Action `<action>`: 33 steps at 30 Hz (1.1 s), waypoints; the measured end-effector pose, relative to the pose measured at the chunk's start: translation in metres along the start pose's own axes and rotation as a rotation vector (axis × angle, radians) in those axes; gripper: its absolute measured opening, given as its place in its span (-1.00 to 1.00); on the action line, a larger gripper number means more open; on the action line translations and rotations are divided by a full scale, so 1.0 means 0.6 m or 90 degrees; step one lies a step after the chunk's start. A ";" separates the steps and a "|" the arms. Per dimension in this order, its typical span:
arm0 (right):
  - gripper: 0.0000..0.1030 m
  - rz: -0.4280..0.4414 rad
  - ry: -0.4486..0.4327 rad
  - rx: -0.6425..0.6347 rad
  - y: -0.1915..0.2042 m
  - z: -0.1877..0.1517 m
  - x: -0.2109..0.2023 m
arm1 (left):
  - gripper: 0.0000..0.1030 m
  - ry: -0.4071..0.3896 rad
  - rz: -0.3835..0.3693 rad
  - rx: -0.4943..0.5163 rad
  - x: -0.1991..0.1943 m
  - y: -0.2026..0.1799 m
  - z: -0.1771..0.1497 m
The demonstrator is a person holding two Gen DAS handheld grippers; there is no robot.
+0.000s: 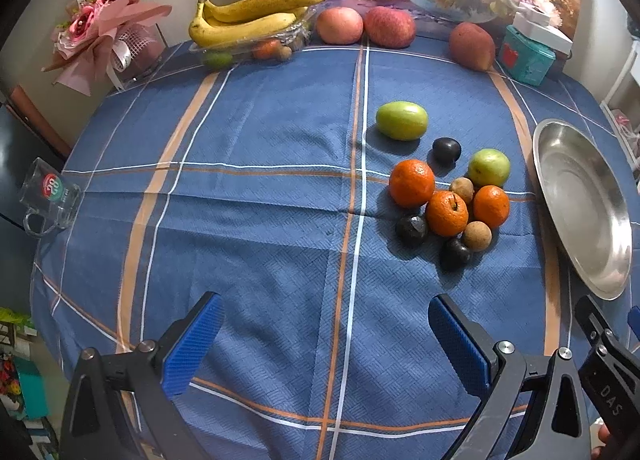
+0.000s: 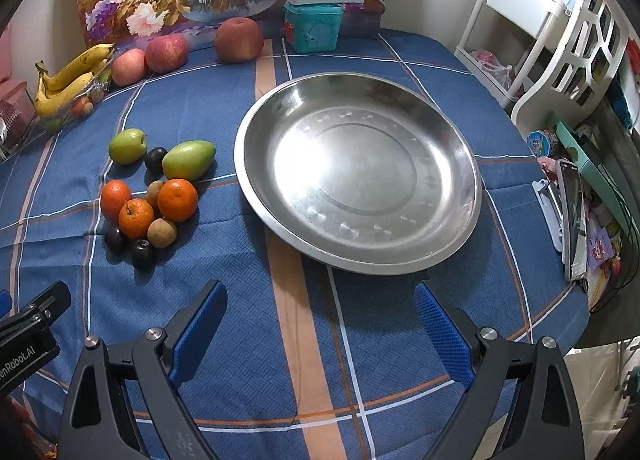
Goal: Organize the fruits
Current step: 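Move both tools toward the cluster of small fruits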
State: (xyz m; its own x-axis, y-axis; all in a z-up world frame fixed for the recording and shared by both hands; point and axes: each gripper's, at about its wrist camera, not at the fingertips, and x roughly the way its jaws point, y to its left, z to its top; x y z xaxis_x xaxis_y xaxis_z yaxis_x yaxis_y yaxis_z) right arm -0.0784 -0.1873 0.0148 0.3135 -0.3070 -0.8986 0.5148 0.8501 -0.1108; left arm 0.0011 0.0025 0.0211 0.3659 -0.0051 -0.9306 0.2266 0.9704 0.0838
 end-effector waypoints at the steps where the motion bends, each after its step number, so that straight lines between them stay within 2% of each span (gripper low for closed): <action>1: 0.84 0.000 0.000 0.000 0.000 -0.001 -0.001 | 1.00 0.000 0.005 -0.003 0.001 0.003 0.002; 4: 0.84 0.002 0.003 0.000 0.000 -0.001 -0.001 | 1.00 0.012 0.007 -0.020 0.009 0.012 0.009; 9: 0.84 0.011 0.008 -0.007 0.002 -0.001 -0.007 | 1.00 0.013 -0.018 -0.050 0.021 0.019 0.031; 13: 0.84 0.057 0.026 -0.013 0.017 0.007 0.008 | 1.00 -0.006 -0.042 -0.089 0.027 0.032 0.053; 16: 0.84 0.081 0.026 -0.005 0.031 0.019 0.014 | 1.00 -0.001 -0.049 -0.095 0.035 0.036 0.065; 19: 0.84 0.106 0.024 -0.001 0.050 0.031 0.017 | 1.00 0.006 -0.093 -0.103 0.040 0.038 0.075; 23: 0.84 0.139 0.020 -0.006 0.074 0.044 0.016 | 1.00 0.007 -0.081 -0.085 0.048 0.027 0.084; 26: 0.81 0.145 0.022 -0.003 0.084 0.055 0.025 | 0.98 0.019 -0.104 -0.095 0.061 0.024 0.094; 29: 0.64 0.165 0.027 0.016 0.090 0.065 0.041 | 0.96 0.014 -0.119 -0.107 0.067 0.027 0.103; 33: 0.42 0.180 0.043 0.033 0.092 0.077 0.062 | 0.79 0.012 -0.145 -0.116 0.078 0.016 0.121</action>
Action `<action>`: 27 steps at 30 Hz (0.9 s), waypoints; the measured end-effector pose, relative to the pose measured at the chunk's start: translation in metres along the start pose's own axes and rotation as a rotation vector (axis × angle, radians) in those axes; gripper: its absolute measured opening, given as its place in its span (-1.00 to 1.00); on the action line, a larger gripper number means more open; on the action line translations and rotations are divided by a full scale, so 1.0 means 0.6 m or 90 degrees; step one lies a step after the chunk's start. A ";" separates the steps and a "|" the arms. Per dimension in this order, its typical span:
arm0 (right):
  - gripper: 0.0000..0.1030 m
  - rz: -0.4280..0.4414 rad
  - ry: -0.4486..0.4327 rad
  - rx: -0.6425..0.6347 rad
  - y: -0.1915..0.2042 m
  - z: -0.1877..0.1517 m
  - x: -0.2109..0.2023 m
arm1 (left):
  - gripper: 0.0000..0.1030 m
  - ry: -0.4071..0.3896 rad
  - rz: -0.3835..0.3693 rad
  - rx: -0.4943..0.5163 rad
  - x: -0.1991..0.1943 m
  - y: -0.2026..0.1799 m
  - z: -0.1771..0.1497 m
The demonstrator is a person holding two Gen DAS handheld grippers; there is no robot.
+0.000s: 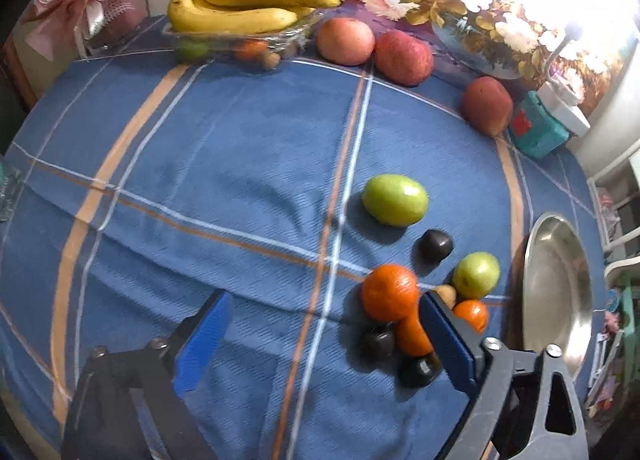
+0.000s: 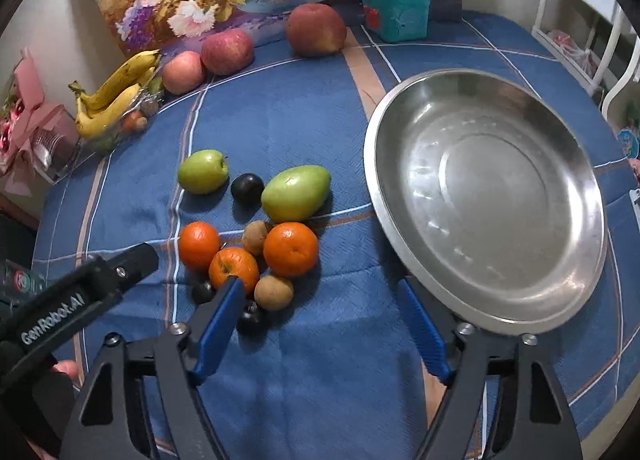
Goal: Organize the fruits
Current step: 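Move both tools toward the cluster of small fruits, then grasp a mandarin orange with the left tool while the right tool grasps another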
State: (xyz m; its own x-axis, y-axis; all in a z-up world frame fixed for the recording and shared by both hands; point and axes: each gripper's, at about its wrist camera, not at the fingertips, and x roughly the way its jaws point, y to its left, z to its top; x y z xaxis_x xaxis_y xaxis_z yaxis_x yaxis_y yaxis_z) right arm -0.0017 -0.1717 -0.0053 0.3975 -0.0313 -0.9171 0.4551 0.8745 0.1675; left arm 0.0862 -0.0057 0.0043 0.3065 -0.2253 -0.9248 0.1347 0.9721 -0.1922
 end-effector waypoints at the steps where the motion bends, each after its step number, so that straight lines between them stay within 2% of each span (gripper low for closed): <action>1: 0.39 0.001 -0.004 0.008 -0.001 0.005 0.002 | 0.77 0.004 -0.007 -0.001 0.006 -0.003 0.003; 3: 0.36 0.014 -0.007 0.018 -0.004 0.012 0.005 | 0.60 0.009 -0.024 -0.001 0.014 -0.010 0.007; 4: 0.35 0.025 -0.009 0.026 -0.005 0.017 0.009 | 0.58 0.012 -0.032 0.000 0.019 -0.013 0.010; 6: 0.17 0.038 -0.010 0.033 -0.004 0.026 0.015 | 0.46 0.018 -0.046 -0.004 0.029 -0.017 0.013; 8: 0.11 0.047 -0.005 0.036 -0.001 0.033 0.025 | 0.39 0.027 -0.049 -0.010 0.041 -0.019 0.017; 12: 0.01 0.059 0.014 0.036 0.004 0.038 0.049 | 0.33 0.053 -0.064 -0.026 0.067 -0.020 0.020; 16: 0.01 0.062 0.028 0.046 0.000 0.037 0.069 | 0.21 0.068 -0.088 -0.037 0.078 -0.024 0.022; 20: -0.08 0.092 0.040 0.074 -0.011 0.032 0.081 | -0.10 0.082 -0.125 -0.057 0.085 -0.023 0.024; 21: -0.17 0.098 0.039 0.079 -0.012 0.030 0.081 | -0.20 0.087 -0.138 -0.067 0.086 -0.021 0.024; 23: -0.25 0.106 0.037 0.082 -0.013 0.031 0.081 | -0.20 0.091 -0.147 -0.078 0.085 -0.017 0.023; 27: -0.26 0.114 0.036 0.094 -0.018 0.030 0.080 | -0.21 0.078 -0.141 -0.088 0.075 -0.009 0.025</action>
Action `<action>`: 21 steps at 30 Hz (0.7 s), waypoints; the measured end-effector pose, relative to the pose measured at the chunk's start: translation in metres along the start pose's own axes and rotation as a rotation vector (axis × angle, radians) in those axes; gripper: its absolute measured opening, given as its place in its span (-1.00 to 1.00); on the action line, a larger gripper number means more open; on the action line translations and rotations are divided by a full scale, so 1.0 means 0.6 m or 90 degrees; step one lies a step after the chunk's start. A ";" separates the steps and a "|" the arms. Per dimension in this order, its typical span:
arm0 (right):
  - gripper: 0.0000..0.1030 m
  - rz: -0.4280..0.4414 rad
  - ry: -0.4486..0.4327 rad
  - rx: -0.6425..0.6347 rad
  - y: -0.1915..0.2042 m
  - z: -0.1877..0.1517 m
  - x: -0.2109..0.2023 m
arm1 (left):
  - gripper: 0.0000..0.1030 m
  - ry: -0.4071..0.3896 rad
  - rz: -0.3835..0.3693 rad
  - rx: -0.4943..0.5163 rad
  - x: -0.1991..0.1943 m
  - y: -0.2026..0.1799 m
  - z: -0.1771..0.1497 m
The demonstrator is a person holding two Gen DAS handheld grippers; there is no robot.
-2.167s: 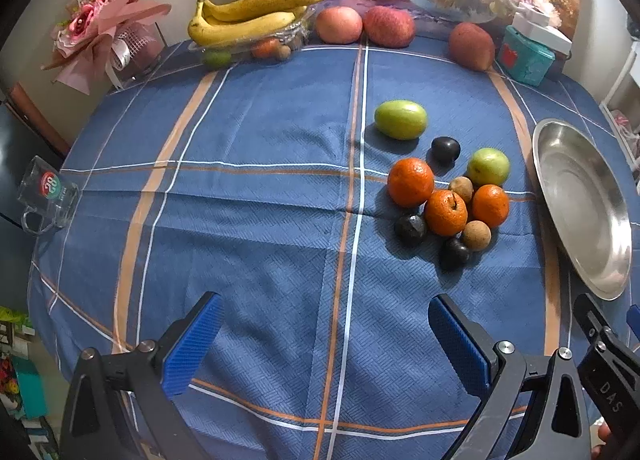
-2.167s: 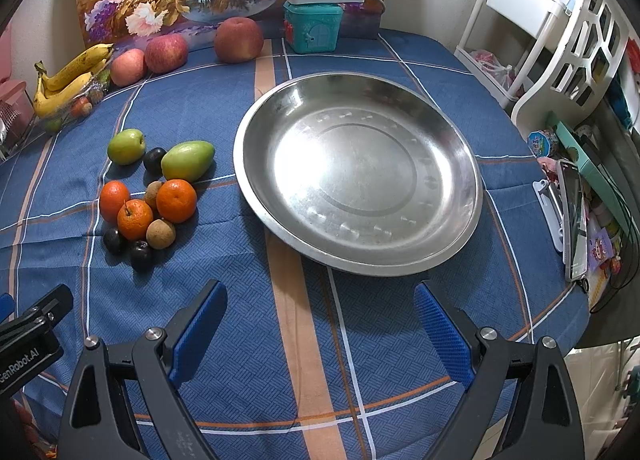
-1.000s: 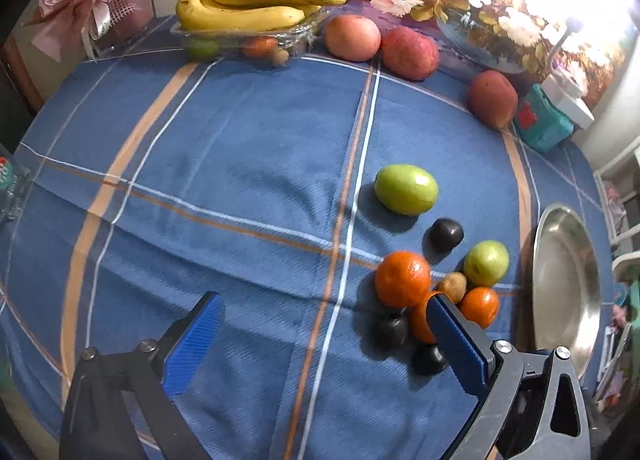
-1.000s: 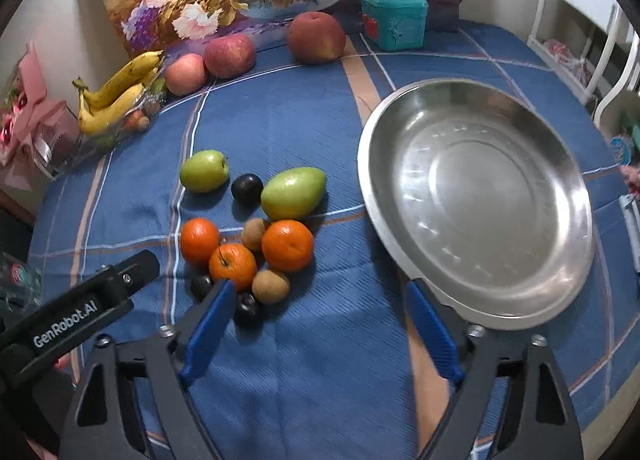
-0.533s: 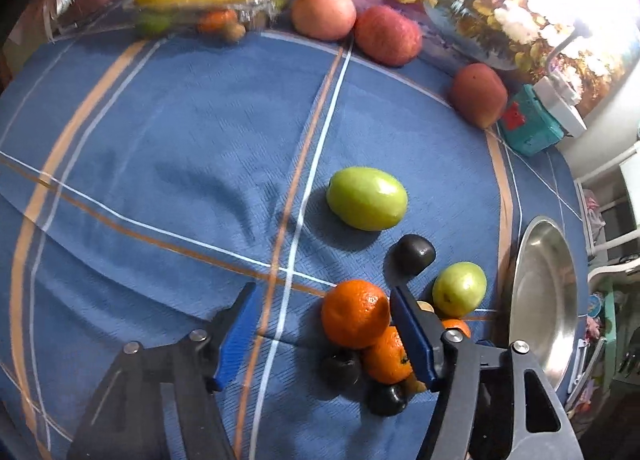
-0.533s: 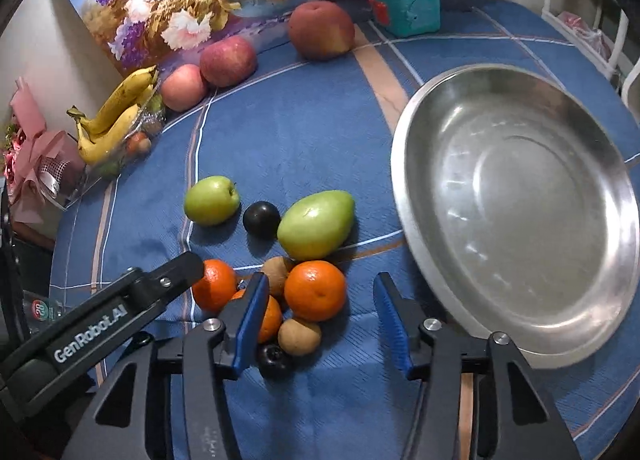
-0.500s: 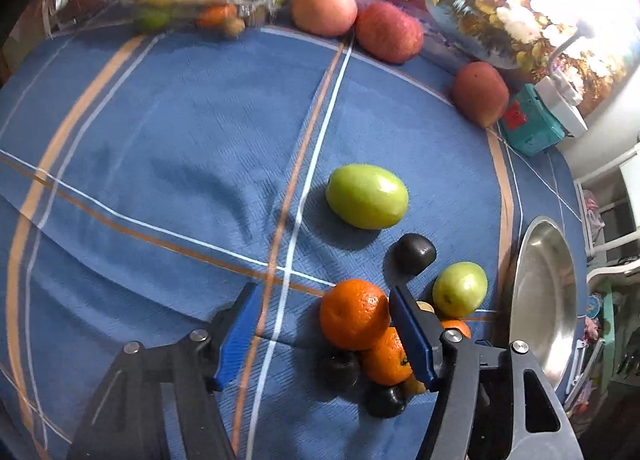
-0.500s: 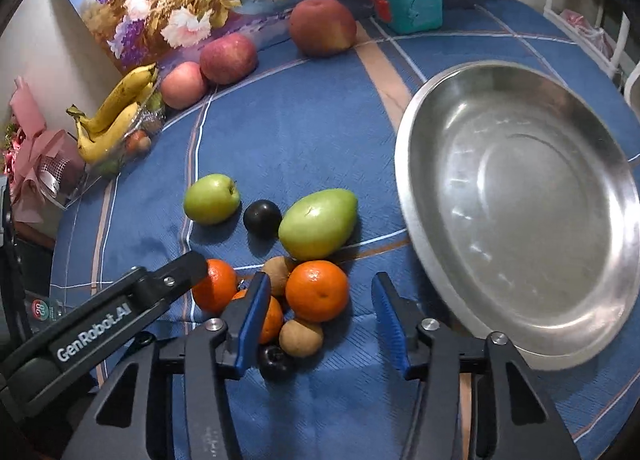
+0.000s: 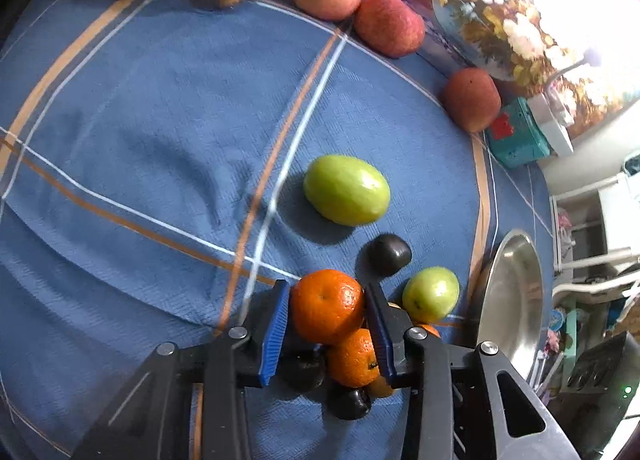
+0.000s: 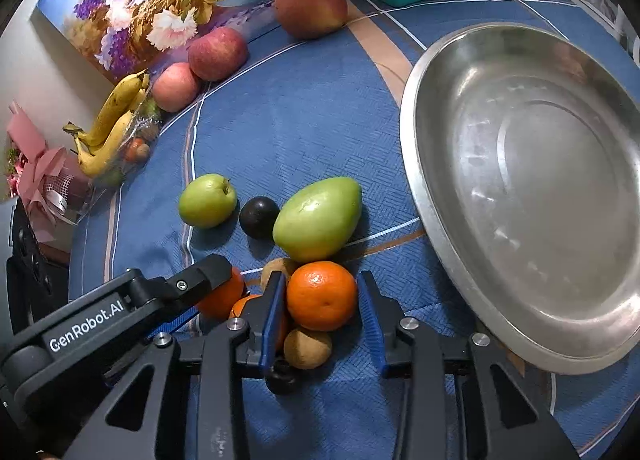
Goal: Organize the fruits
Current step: 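Grasp a mandarin orange with the left tool while the right tool grasps another, then carry both oranges over the steel plate and open both tools to drop them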
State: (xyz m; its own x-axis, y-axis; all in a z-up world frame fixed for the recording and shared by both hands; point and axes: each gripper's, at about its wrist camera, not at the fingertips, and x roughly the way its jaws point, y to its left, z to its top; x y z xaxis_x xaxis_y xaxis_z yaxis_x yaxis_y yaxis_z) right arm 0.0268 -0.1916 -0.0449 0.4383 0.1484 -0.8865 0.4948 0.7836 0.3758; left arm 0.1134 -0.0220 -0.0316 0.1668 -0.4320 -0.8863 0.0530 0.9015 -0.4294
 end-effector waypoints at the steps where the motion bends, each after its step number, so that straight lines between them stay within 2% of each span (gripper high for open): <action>1: -0.26 0.005 0.000 0.006 -0.002 0.000 -0.001 | -0.21 -0.010 -0.001 -0.005 -0.006 0.001 0.003; 7: -0.26 0.024 -0.014 0.014 -0.003 0.003 -0.017 | -0.22 -0.069 0.012 -0.031 -0.049 0.016 0.014; 12: -0.27 0.033 -0.027 0.010 0.006 0.008 -0.032 | -0.22 -0.095 0.012 -0.039 -0.069 0.022 0.025; 17: -0.27 0.014 -0.053 -0.001 0.003 0.012 -0.062 | -0.22 -0.110 0.006 -0.039 -0.088 0.025 0.027; 21: -0.27 -0.031 -0.076 0.004 -0.011 0.018 -0.083 | -0.22 -0.118 0.003 -0.032 -0.098 0.013 0.023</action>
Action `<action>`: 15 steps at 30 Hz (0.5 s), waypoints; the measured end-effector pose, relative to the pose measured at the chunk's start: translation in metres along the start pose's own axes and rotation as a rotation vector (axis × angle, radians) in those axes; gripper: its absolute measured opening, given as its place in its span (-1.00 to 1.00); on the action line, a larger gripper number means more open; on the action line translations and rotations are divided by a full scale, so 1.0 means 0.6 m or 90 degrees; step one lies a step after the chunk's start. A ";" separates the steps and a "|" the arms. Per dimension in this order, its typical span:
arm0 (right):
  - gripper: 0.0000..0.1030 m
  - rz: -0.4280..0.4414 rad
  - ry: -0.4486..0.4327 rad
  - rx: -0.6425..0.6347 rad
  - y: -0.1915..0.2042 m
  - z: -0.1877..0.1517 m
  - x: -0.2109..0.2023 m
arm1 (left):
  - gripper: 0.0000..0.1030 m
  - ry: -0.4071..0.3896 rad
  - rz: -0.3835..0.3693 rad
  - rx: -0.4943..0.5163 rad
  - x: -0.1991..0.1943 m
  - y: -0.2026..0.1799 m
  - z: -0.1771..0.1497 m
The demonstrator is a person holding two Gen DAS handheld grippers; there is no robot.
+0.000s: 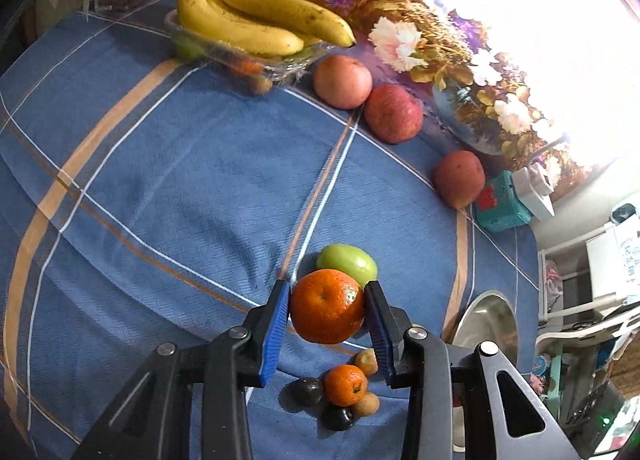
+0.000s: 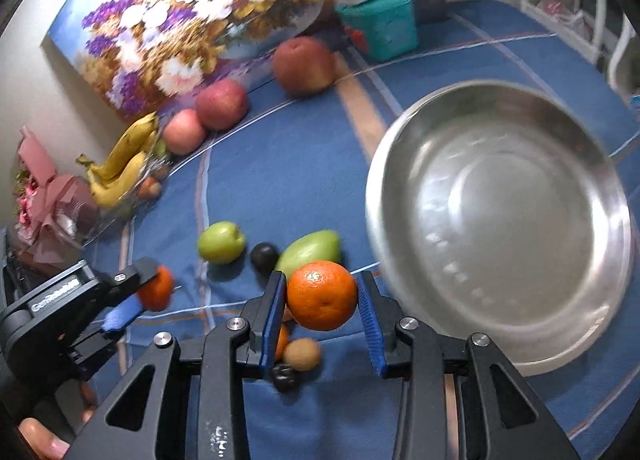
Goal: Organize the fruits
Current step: 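Carry both oranges over the steel plate and open both tools to drop them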
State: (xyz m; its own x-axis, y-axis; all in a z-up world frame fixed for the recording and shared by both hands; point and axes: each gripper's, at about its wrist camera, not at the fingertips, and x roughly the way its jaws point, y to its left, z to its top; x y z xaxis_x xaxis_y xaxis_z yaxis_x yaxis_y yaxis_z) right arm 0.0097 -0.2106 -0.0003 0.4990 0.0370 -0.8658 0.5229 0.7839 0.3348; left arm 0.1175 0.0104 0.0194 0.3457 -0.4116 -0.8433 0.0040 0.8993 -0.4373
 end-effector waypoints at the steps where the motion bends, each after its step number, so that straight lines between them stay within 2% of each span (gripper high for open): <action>1: -0.27 -0.020 -0.007 0.005 -0.008 0.002 -0.005 | -0.22 0.000 0.000 0.009 0.000 -0.008 -0.004; 6: -0.27 -0.082 -0.039 0.045 -0.057 0.012 -0.024 | -0.22 0.019 -0.015 0.085 0.014 -0.071 -0.036; 11: -0.26 -0.136 -0.051 0.105 -0.124 0.015 -0.038 | -0.22 0.043 -0.053 0.193 0.028 -0.153 -0.091; 15: -0.26 -0.159 -0.070 0.149 -0.168 0.021 -0.055 | -0.22 0.046 -0.078 0.278 0.034 -0.216 -0.140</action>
State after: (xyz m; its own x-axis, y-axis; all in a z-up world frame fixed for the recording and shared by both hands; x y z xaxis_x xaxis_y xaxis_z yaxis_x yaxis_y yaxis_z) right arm -0.0509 -0.2986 -0.0009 0.4006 -0.2150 -0.8907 0.7759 0.5967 0.2050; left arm 0.0449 -0.1268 0.0326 0.2511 -0.5140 -0.8202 0.4416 0.8149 -0.3755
